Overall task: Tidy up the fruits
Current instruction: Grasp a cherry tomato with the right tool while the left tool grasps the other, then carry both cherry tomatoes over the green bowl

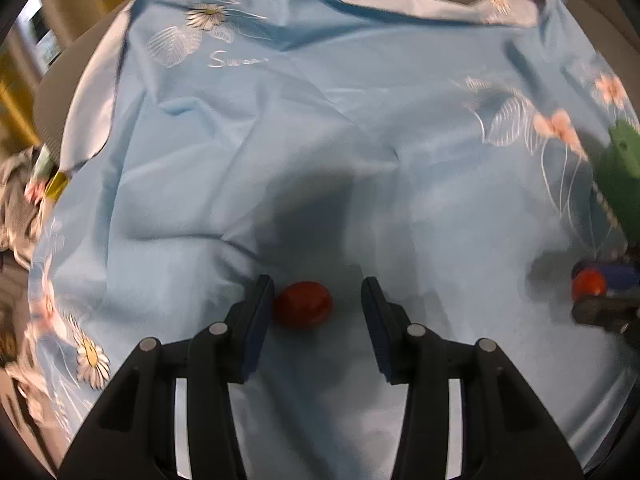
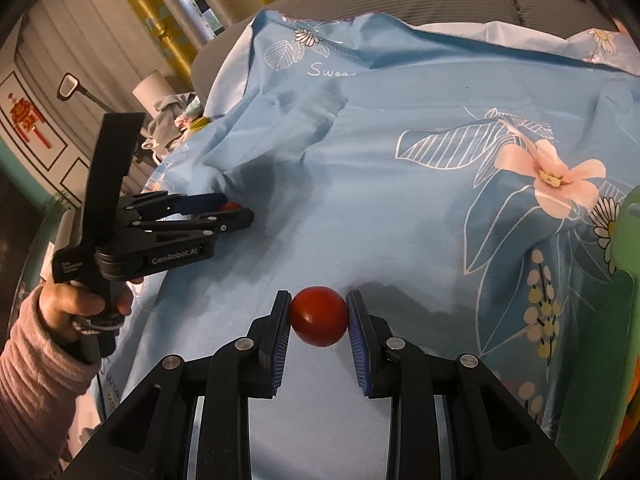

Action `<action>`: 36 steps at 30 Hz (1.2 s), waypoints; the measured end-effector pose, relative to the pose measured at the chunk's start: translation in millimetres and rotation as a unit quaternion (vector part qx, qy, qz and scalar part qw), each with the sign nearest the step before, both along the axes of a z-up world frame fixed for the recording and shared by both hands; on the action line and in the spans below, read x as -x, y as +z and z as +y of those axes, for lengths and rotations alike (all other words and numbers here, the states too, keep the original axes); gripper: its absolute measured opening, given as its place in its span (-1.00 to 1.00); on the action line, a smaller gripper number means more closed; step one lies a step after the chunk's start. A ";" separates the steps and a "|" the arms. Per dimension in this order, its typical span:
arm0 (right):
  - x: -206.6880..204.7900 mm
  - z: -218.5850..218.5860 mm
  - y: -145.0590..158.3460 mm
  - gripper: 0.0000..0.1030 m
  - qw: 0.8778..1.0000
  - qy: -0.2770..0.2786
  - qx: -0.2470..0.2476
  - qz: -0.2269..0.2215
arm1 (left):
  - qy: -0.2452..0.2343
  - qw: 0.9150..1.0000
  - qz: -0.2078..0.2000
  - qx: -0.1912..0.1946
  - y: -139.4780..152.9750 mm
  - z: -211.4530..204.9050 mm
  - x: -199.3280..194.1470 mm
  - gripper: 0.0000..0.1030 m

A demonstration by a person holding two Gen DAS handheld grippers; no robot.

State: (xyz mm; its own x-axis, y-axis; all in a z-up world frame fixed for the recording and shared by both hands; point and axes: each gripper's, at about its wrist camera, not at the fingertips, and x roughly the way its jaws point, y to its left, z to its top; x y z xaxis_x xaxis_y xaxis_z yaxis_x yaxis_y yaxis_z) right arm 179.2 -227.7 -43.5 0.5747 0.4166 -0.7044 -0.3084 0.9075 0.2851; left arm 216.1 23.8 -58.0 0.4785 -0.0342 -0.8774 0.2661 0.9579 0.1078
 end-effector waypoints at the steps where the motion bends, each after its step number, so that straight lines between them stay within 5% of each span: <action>1: 0.5 -1.2 0.8 -0.42 1.000 -0.001 -0.001 -0.002 | -0.008 1.000 0.007 -0.007 -0.7 -1.6 -0.7 -0.14; 4: 3.1 -4.1 1.7 -0.42 1.000 -0.005 -0.003 -0.005 | -0.043 0.998 0.038 -0.037 -4.6 -8.0 -5.6 -0.18; 7: 3.0 -5.6 1.0 -0.42 1.000 -0.008 -0.005 -0.005 | -0.042 0.997 0.058 -0.038 -3.9 -3.7 -12.4 -0.45; 12: 2.2 -7.7 -0.3 -0.42 1.000 -0.011 -0.007 -0.005 | -0.041 0.997 0.057 -0.027 -3.7 2.7 -5.6 -0.46; 26: 16.9 -16.3 -6.7 -0.42 1.000 -0.025 -0.003 0.002 | -0.045 0.992 0.031 0.116 15.3 -44.2 79.2 -0.46; 36: 33.4 -19.5 -9.2 -0.42 0.999 -0.032 0.008 0.011 | -0.017 0.992 0.048 0.115 -3.9 -50.4 90.9 -0.41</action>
